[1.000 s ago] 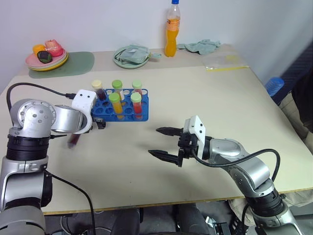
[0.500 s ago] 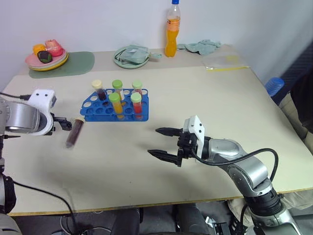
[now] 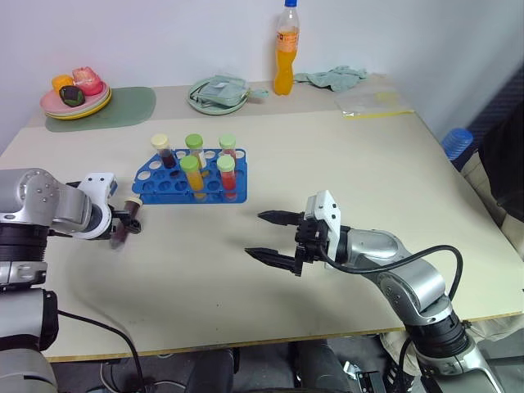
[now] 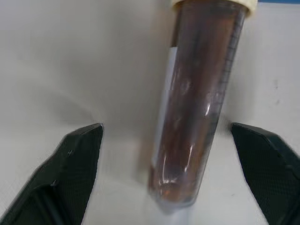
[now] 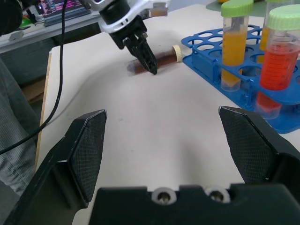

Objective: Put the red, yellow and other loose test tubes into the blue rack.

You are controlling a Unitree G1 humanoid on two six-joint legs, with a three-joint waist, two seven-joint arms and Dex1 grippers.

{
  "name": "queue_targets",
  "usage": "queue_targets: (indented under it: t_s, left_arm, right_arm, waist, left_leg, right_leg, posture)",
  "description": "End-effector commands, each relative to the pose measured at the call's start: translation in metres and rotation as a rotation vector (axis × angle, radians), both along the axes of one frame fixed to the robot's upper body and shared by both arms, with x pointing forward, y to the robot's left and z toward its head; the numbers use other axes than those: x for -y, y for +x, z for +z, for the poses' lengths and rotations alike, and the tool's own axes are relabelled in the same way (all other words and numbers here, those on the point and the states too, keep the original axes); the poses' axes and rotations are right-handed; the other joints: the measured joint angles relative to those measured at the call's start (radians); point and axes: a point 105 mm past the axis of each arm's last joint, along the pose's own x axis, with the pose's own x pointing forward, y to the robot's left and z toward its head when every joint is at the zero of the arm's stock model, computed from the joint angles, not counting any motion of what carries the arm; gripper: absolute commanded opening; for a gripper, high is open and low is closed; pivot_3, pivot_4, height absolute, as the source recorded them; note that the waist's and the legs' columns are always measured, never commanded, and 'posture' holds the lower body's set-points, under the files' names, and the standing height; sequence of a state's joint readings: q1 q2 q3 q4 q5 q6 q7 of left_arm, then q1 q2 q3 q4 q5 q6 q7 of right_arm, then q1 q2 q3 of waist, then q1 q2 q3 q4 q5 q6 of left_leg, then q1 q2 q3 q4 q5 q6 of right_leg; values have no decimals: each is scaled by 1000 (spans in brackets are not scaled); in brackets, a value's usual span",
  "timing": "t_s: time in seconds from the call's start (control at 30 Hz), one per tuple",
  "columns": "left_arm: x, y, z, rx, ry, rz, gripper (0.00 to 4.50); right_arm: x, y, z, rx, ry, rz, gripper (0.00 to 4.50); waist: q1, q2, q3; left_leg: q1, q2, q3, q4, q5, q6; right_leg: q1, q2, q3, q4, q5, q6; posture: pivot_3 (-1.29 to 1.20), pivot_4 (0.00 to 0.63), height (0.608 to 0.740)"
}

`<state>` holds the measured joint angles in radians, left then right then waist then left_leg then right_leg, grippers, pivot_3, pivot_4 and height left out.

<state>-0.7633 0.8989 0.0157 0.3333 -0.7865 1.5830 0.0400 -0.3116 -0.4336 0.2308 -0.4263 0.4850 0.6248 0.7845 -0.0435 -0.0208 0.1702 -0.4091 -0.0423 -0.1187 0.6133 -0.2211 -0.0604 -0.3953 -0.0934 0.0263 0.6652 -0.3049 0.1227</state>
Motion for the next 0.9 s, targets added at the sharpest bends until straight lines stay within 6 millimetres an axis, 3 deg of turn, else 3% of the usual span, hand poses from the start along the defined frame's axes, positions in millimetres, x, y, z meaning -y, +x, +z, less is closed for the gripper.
queue_targets:
  t_s: [0.03,0.13,0.33,0.4,0.47,0.53,0.6,0.67,0.73,0.9]
  left_arm:
    - [-11,2,8,28,36,40,2243]
    - [-15,2,14,41,43,52,946]
    - [-39,5,41,183,141,159,840]
    - [-55,16,70,410,303,186,840]
    - [-59,23,113,738,443,214,840]
    - [-45,20,136,992,472,221,840]
    - [-12,17,140,1171,425,122,840]
    - [17,13,137,1284,410,34,840]
    - [41,11,122,1347,319,32,840]
    - [85,15,103,1458,339,-83,840]
  right_arm:
    - [-1,-2,11,49,24,4,4241]
    - [-1,-1,11,49,25,-1,4241]
    - [1,-1,11,53,19,-2,4241]
    - [2,-1,11,54,16,-3,4241]
    - [4,0,11,53,18,-10,4241]
    - [6,4,13,55,34,-39,4241]
    - [10,12,13,70,38,-98,4241]
    - [10,16,14,84,37,-120,4241]
    - [7,15,13,86,39,-111,4241]
    - [3,14,13,80,45,-105,4241]
  waist:
    - [-2,0,0]
    - [-4,0,0]
    - [-1,0,0]
    - [-1,0,0]
    - [1,0,0]
    - [7,0,0]
    - [15,0,0]
    - [27,0,0]
    - [35,0,0]
    - [33,-1,-1]
  left_leg:
    - [0,0,0,0,0,0]
    - [0,0,0,0,0,0]
    - [0,0,0,0,0,0]
    - [0,0,-1,0,0,0]
    - [0,0,-1,0,0,-1]
    - [-1,0,-3,-1,1,-2]
    - [-1,0,-3,0,3,-5]
    - [-1,0,1,0,2,-4]
    - [-1,0,2,0,2,-4]
    - [-1,-2,2,1,1,-2]
  right_leg:
    - [0,0,0,0,0,0]
    - [0,0,0,0,0,0]
    - [0,0,0,0,0,0]
    - [0,0,0,0,0,0]
    - [0,-1,0,0,0,0]
    - [0,-2,-1,-1,0,0]
    - [0,-4,-1,-1,0,0]
    - [0,-4,0,-2,0,0]
    - [0,-4,1,-2,0,0]
    - [0,-4,0,-2,1,0]
  posture:
    - [0,150,740]
    - [0,150,740]
    - [0,150,740]
    - [0,150,740]
    - [0,150,740]
    - [0,150,740]
    - [0,150,740]
    - [0,150,740]
    - [0,150,740]
    - [0,150,740]
